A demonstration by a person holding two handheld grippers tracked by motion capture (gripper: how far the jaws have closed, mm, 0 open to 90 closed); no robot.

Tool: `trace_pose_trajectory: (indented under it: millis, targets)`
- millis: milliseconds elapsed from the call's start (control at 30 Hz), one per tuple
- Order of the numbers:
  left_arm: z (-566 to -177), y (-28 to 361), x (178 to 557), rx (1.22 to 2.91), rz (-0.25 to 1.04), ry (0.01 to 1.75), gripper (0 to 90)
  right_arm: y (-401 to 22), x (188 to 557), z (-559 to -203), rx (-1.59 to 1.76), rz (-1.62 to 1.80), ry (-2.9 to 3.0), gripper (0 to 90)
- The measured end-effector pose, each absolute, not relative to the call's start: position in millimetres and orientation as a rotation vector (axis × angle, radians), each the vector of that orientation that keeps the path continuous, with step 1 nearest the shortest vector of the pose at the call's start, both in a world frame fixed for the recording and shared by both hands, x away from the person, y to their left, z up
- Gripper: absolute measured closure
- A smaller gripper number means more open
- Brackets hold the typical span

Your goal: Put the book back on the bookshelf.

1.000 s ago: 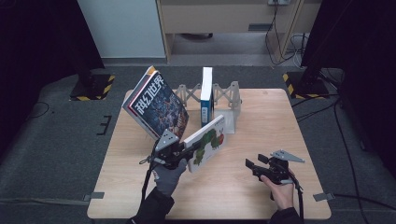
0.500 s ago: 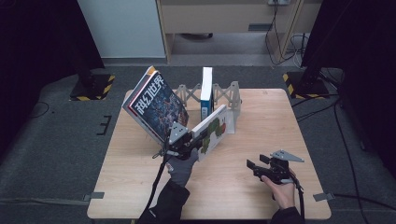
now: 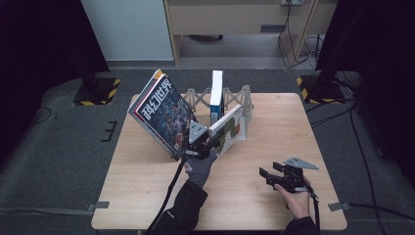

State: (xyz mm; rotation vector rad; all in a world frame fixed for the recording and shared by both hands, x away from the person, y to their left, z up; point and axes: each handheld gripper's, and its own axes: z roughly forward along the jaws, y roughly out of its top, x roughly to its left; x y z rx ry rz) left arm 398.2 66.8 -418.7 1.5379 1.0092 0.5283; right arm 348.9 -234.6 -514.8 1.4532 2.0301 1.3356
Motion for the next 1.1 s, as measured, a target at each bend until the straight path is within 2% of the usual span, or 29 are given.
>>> trace_pose_trajectory:
  millis: [667,1100]
  targets:
    - [-428,28,430,1.51,0.651,1.027,74.5,-237,353,-519,1.448,1.3,2.044,31.4]
    - [-439,6,454,1.491,0.645,1.069,74.4,-236,355,-523,1.442,1.193,2.067,27.5]
